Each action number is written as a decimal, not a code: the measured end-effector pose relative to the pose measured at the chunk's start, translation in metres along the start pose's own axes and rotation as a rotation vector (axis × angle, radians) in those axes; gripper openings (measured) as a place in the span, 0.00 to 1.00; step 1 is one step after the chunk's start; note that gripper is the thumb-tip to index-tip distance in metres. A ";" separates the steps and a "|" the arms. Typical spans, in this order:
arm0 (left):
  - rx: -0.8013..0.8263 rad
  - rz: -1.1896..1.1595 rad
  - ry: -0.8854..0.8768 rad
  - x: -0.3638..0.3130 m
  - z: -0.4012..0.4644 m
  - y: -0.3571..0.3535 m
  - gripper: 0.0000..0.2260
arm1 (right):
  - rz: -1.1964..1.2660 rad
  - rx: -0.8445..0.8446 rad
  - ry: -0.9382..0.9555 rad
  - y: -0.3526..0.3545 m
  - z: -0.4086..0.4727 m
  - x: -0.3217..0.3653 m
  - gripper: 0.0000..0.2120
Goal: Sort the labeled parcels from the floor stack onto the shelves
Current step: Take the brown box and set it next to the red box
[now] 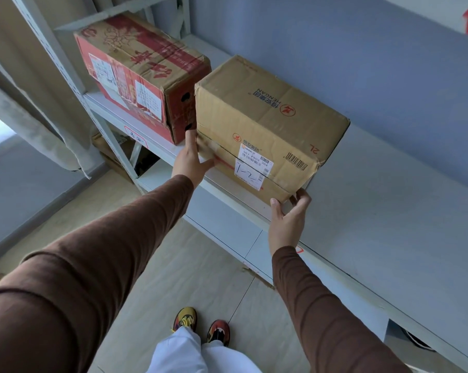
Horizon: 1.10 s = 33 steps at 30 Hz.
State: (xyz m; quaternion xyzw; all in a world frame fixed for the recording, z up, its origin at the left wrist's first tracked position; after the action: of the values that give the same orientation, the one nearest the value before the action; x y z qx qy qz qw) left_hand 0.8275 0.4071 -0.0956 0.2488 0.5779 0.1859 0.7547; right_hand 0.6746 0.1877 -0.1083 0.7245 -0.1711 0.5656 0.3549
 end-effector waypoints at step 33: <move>0.093 0.003 -0.051 -0.064 -0.161 -0.012 0.41 | -0.252 -0.022 0.128 0.079 -0.059 -0.031 0.32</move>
State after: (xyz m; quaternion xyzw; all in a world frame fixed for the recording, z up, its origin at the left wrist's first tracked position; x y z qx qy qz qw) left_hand 0.6557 0.3874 -0.0863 0.2891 0.5660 0.1538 0.7566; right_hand 0.5726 0.1698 -0.1059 0.6987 -0.0619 0.5596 0.4414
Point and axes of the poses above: each hand's wrist, its own z-axis towards the middle knuckle, its own y-axis out of the back of the hand, x = y × z, the point moved 3 cm from there along z, towards the middle knuckle, and after that the axes turned 15 degrees about -y, right-handed, at the moved point
